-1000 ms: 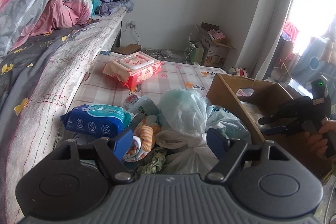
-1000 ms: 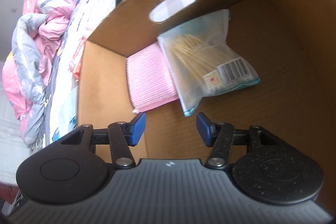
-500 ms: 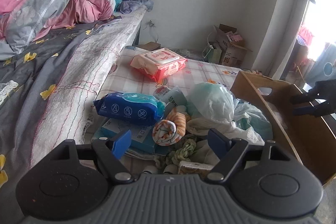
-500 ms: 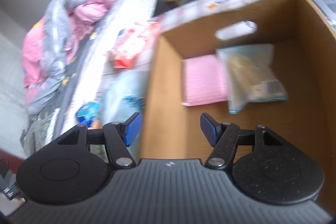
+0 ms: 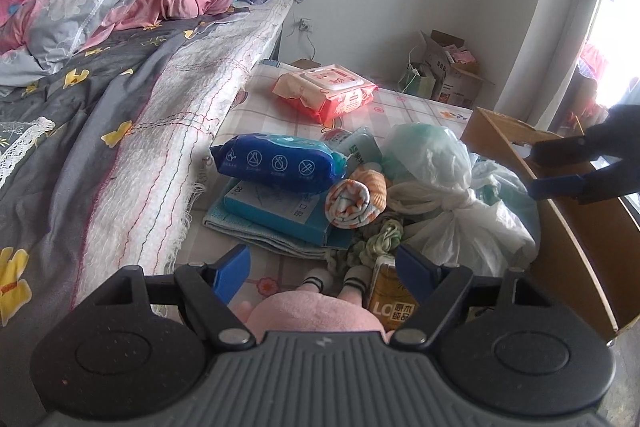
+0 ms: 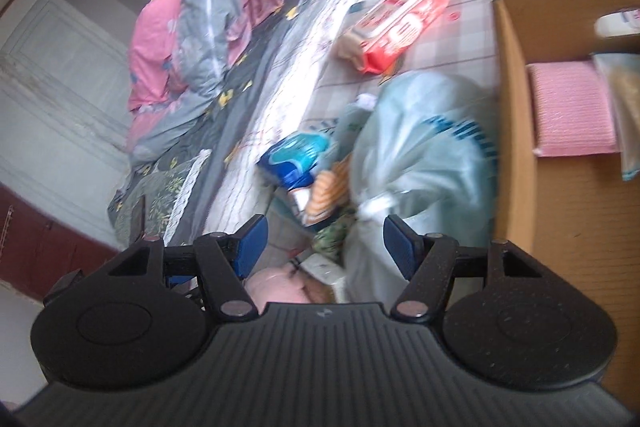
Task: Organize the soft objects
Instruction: 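Withdraw the right tool from the box back toward the table items, then move the right tool down toward the light blue bandage box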
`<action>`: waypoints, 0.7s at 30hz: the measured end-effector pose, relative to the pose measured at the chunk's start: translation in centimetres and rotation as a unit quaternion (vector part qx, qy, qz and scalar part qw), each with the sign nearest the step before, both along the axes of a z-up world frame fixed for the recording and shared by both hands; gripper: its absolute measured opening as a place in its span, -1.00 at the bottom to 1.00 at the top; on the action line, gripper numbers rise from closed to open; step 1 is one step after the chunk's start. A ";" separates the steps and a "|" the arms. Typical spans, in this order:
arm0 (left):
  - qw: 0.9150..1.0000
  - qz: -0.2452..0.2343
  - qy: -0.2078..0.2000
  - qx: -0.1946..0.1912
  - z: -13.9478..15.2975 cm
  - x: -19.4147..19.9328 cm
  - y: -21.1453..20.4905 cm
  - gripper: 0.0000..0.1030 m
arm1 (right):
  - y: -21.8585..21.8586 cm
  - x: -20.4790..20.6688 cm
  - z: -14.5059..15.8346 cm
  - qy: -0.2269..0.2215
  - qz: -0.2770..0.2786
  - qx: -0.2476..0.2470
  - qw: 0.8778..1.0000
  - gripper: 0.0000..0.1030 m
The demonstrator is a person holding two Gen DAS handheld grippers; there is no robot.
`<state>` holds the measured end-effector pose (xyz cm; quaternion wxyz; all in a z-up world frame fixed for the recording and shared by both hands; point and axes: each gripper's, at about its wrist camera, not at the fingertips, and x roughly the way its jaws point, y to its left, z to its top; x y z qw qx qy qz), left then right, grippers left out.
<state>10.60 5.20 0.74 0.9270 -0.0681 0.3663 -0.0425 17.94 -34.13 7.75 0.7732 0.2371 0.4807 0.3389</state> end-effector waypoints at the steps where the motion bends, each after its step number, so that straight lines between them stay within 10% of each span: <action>1: 1.000 0.000 -0.001 0.002 0.0 0.0 0.0 0.57 | 0.5 -0.1 -0.1 0.002 0.003 0.002 1.000 0.24; 21: 1.000 0.019 0.018 -0.008 -2.3 2.6 2.3 0.12 | 14.7 2.9 -1.8 0.043 0.111 0.014 0.993 0.10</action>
